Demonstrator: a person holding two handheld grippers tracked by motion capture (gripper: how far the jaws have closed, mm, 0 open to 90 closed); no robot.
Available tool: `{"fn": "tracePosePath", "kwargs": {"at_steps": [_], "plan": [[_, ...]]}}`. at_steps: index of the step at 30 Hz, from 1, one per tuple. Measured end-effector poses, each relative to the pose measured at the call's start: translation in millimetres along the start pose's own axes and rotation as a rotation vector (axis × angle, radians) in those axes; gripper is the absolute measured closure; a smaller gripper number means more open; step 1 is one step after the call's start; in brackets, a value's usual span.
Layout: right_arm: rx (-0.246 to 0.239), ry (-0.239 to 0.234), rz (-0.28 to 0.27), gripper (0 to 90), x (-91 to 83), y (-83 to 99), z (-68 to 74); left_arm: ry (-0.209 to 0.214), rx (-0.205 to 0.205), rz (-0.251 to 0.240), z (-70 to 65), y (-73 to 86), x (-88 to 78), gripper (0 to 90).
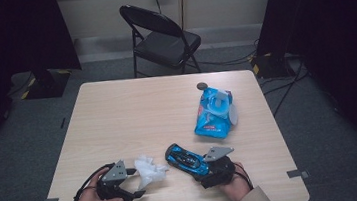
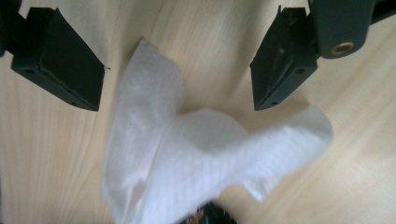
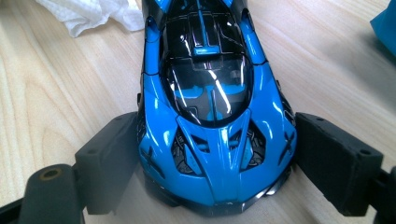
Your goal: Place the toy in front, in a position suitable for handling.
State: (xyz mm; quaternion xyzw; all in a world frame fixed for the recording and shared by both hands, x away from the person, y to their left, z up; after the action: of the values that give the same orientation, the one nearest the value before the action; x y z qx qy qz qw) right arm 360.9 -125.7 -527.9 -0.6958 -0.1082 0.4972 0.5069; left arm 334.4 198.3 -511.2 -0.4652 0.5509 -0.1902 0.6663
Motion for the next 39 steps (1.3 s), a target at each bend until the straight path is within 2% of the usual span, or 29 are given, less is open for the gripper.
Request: {"fn": "tracePosePath", "kwargs": {"at_steps": [3,8,12,17,23,29,32,35,39], "plan": [[0.003,0.003,-0.002,18.3,-0.3,0.0,-0.2,-0.015,0.006,-0.012,-0.8,-7.4,-3.2,15.9],[-0.002,-0.005,-0.01,21.2,-0.8,-0.1,0.3,-0.029,0.018,-0.059,-1.6,-20.2,-2.6,17.1],[-0.012,-0.019,-0.009,21.3,-0.7,-0.3,-0.8,-0.021,0.02,-0.071,-1.9,-25.3,0.0,19.9],[-0.017,-0.025,-0.012,22.6,-0.5,-0.5,-1.1,-0.025,-0.006,-0.073,1.6,-25.1,5.5,26.0],[-0.022,-0.028,-0.015,24.4,-0.9,-0.5,-0.6,-0.016,-0.046,-0.094,5.6,-28.9,11.5,28.5],[-0.022,-0.028,-0.015,24.5,-0.9,-0.4,-0.5,-0.01,-0.034,-0.062,4.4,-26.4,22.6,29.8],[-0.019,-0.023,-0.015,24.5,-1.1,-0.3,0.1,-0.002,-0.042,-0.061,3.7,-26.9,27.4,31.1],[-0.018,-0.022,-0.015,24.5,-1.1,-0.3,0.1,0.009,-0.033,-0.039,2.5,-25.5,32.6,32.4],[-0.018,-0.022,-0.016,24.6,-1.1,-0.2,0.2,0.012,-0.04,-0.02,2.7,-21.9,38.3,35.1]]}}
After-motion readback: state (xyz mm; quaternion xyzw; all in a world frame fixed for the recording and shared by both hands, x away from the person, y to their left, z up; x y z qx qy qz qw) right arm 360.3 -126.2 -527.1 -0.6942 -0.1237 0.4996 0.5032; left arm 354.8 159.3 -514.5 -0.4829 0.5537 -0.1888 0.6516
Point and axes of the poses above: each handheld gripper's, and its own axes: x roughly forward along the jaws, y roughly out of its underside, z roughly to its left, the point moved 3 cm from there along x, roughly forward along the jaws, and after that the axes turned 7 degrees about -z, right-handed, at the moved point
